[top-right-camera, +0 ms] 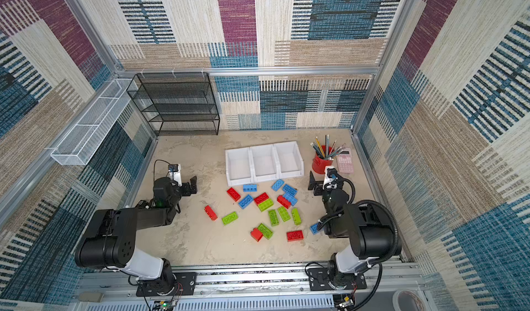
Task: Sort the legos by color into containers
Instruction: 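Raise both grippers from the rest pose toward the bricks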
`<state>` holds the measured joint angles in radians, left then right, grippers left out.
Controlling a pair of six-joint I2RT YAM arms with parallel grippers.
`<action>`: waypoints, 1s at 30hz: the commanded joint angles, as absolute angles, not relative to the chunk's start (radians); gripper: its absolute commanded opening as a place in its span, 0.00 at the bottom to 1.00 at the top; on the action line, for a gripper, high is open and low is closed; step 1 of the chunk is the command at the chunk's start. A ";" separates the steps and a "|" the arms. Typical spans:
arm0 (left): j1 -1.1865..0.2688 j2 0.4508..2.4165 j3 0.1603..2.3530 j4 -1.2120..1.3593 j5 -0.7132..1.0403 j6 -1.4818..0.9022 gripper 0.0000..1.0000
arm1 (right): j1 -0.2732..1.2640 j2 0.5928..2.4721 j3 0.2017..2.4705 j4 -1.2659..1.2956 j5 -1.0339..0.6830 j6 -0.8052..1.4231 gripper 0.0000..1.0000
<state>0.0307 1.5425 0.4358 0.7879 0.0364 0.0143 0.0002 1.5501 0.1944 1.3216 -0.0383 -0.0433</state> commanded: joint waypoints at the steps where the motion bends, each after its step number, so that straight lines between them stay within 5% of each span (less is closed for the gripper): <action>1: 0.034 1.544 0.446 0.787 0.059 0.025 0.99 | 0.000 1.546 0.196 1.347 -0.041 -0.045 0.99; 7: 0.057 1.542 0.436 0.802 0.049 -0.008 0.99 | 0.000 1.548 0.187 1.363 0.080 0.003 0.99; 30: 0.093 1.532 0.367 0.920 0.028 -0.069 0.99 | -0.001 1.547 0.191 1.355 0.078 0.005 0.99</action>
<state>0.0914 1.5318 0.3691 0.8814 0.0280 -0.0570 -0.0006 1.5501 0.1894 1.3270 0.0635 -0.0006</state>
